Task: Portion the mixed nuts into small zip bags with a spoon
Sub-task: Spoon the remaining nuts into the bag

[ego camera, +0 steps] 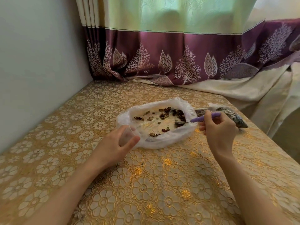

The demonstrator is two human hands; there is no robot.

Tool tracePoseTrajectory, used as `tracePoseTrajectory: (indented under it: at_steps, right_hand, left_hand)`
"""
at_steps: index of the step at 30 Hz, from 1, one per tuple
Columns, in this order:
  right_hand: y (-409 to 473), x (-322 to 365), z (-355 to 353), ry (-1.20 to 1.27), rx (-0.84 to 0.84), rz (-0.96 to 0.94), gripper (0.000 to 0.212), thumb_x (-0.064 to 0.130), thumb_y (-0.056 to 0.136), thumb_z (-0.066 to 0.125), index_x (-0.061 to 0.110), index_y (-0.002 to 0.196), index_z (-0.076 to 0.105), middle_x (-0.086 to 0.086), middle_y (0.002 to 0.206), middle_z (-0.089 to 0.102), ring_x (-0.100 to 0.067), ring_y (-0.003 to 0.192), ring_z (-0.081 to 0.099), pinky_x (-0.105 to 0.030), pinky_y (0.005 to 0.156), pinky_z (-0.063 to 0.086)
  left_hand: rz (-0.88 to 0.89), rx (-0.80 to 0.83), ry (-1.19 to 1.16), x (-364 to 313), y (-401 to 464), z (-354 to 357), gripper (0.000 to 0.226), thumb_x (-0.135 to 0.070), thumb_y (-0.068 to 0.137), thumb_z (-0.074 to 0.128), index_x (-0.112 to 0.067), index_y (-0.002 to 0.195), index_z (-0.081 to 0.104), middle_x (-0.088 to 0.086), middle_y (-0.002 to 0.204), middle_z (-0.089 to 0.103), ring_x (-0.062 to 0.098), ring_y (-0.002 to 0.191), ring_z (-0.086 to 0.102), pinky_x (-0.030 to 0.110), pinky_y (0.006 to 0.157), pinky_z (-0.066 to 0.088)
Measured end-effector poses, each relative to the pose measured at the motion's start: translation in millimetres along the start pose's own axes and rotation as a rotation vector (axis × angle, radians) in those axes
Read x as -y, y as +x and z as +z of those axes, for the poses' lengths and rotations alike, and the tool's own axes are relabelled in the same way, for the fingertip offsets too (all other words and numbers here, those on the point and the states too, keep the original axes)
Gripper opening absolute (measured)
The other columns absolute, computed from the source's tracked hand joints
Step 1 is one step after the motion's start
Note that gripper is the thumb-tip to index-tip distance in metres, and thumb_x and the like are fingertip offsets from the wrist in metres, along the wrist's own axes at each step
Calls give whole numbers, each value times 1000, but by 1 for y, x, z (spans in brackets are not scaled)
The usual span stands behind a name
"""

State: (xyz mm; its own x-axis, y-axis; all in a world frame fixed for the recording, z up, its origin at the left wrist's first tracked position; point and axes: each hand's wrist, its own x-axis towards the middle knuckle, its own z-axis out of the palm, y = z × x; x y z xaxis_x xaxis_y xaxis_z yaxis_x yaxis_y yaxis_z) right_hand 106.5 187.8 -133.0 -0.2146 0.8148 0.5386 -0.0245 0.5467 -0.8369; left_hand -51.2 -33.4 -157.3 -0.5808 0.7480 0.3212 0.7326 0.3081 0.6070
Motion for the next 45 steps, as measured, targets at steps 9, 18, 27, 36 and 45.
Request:
tracePoseTrajectory:
  at_steps: [9, 18, 27, 36, 45]
  right_hand:
    - [0, -9, 22, -218, 21, -170, 24, 25, 94, 57, 8, 78, 64, -5, 74, 72, -20, 58, 66, -43, 60, 55]
    - [3, -17, 27, 90, -33, 251, 18, 18, 90, 63, 20, 73, 66, -1, 66, 67, -3, 52, 64, -17, 55, 53]
    - [6, -17, 27, 489, -47, 657, 11, -1, 87, 61, -6, 94, 68, -20, 93, 71, -14, 68, 66, -19, 67, 55]
    - [-1, -8, 17, 446, -46, 622, 14, -1, 87, 57, 2, 78, 67, -23, 89, 71, -18, 69, 63, -25, 69, 57]
    - [-15, 30, 15, 545, 148, 425, 19, 8, 89, 61, 8, 71, 69, -3, 60, 67, -17, 61, 63, -19, 54, 50]
  left_hand:
    - [-2, 27, 40, 5, 1, 0, 67, -94, 59, 19, -46, 100, 42, -10, 106, 60, 9, 89, 58, 31, 77, 49]
    - [-20, 43, 19, 4, 2, -1, 79, -97, 53, 16, -43, 103, 45, -15, 100, 59, 4, 86, 56, 28, 74, 47]
    - [-34, 37, -13, 2, 0, -2, 67, -98, 52, 18, -49, 91, 44, -22, 102, 57, 1, 86, 58, 23, 68, 43]
    - [-84, -184, -395, 2, 3, -7, 68, -85, 60, 49, -35, 105, 56, -15, 96, 66, 0, 77, 67, 29, 63, 59]
    - [-135, -180, -461, 2, 3, -7, 81, -89, 50, 51, -32, 107, 55, -4, 100, 67, 9, 84, 69, 29, 66, 58]
